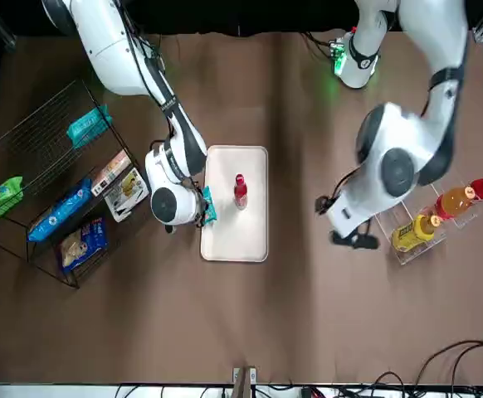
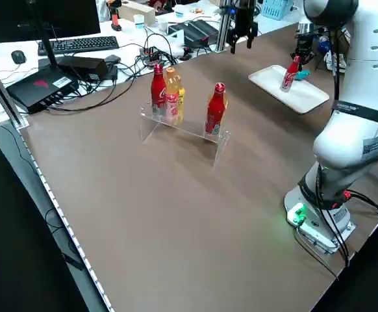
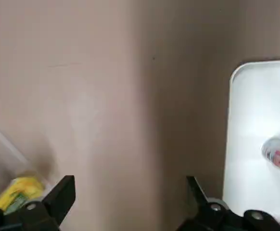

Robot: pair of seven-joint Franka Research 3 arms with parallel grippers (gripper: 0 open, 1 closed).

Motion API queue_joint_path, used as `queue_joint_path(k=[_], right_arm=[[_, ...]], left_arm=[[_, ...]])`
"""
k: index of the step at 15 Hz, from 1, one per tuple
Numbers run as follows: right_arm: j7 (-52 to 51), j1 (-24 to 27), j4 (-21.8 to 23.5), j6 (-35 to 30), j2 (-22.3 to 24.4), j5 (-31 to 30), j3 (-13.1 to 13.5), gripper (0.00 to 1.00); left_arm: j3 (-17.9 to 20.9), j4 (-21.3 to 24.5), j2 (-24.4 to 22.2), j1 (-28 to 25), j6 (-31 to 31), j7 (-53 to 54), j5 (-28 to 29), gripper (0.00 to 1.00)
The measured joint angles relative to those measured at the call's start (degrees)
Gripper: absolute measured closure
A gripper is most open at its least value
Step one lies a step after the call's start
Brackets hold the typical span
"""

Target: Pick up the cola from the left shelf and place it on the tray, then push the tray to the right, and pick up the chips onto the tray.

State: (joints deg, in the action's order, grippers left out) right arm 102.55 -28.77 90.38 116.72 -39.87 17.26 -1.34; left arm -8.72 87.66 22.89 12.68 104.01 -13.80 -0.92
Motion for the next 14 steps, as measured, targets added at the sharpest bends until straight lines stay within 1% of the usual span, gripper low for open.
queue_joint_path(k=[3, 4, 5, 6, 8, 11, 14], right_arm=[[0.4, -0.4, -0.2, 0.3, -0.1, 2.1, 0.0, 0.94], [0.5, -0.5, -0.3, 0.3, -0.1, 2.4, 0.0, 0.87], [0.5, -0.5, -0.4, 0.3, -0.1, 2.6, 0.0, 0.84], [0.5, -0.5, -0.5, 0.3, -0.1, 2.7, 0.0, 0.84], [0.5, -0.5, -0.6, 0.3, -0.1, 2.7, 0.1, 0.77], [0.5, -0.4, -1.7, 0.3, -0.1, 2.8, 0.2, 0.75], [0.1, -0.2, -4.4, 0.0, 0.7, 2.8, 0.6, 0.75]], left_arm=[[-0.1, 0.0, -6.4, -3.9, -6.6, 5.5, 0.1, 0.0], [0.0, 0.0, -8.3, -5.1, -8.3, 6.8, 0.1, 0.0], [0.0, 0.0, -10.1, -6.1, -9.7, 7.5, 0.1, 0.0], [0.0, 0.0, -11.8, -6.7, -10.9, 7.8, 0.1, 0.0], [0.3, 0.0, -14.8, -7.5, -13.2, 7.8, 0.4, 0.0], [0.4, 0.1, -19.1, -9.0, -14.8, 7.7, 1.9, 0.0], [0.4, 0.3, -21.5, -10.2, -16.7, 7.8, 2.2, 0.0]])
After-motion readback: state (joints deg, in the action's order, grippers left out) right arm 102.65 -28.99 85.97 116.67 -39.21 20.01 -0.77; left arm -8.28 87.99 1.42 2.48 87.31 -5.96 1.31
